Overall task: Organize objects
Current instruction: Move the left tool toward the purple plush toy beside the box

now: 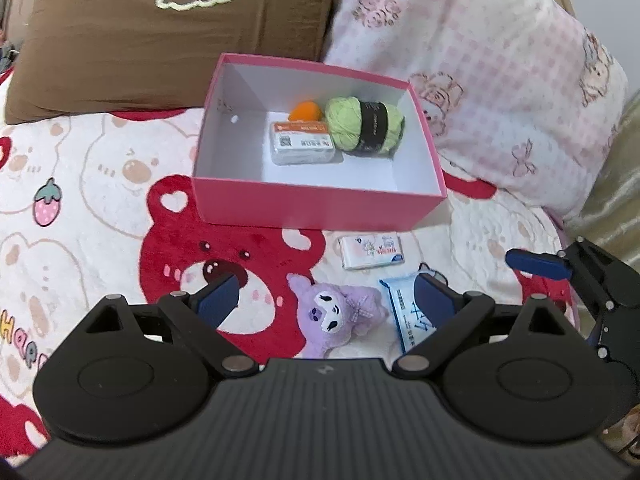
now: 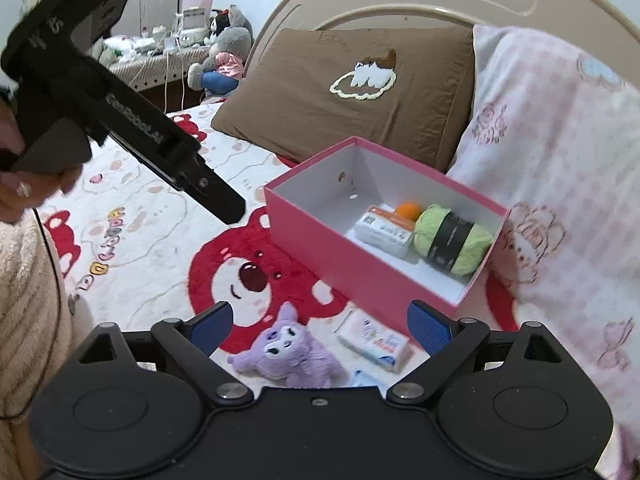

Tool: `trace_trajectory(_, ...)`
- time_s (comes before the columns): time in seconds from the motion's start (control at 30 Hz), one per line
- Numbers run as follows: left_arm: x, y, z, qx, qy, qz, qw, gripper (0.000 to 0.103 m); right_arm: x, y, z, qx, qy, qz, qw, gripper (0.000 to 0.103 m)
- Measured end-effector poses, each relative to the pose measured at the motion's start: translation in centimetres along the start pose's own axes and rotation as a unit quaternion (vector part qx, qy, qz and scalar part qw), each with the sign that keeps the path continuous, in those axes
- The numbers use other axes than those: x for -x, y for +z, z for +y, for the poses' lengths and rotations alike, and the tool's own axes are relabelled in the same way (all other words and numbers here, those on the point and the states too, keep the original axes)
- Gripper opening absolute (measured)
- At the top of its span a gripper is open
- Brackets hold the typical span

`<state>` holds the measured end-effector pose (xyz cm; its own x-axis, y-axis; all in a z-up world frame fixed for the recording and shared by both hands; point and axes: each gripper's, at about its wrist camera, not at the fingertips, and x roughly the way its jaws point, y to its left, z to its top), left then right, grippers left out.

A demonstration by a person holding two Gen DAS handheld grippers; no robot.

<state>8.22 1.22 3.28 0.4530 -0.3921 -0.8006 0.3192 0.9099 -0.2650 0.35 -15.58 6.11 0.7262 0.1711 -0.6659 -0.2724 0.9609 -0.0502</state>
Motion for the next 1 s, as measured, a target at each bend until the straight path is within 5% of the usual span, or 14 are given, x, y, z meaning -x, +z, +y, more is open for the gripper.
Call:
trace_trajectory(0.3, -3.2, -2.4, 1.9, 0.0, -0.016, 0.015, 0.9998, 0.095, -3.0, -2.7, 0.6, -0.05, 0.041, 0.047, 0.997, 0.096)
trace_trajectory(0.67, -5.4, -5.0, 4.1, 0.011, -0.031, 0.0, 0.9995, 0.094, -5.7, -3.8, 1.8, -0.068, -0.001, 0.062, 0.996, 0.096)
trace_trajectory(1.0, -7.8, -6.5, 4.5, 0.019, -0.025, 0.003, 0.9995, 0.094, -9.5, -5.4, 2.3, -0.092, 0.008, 0.1, 0.991, 0.096)
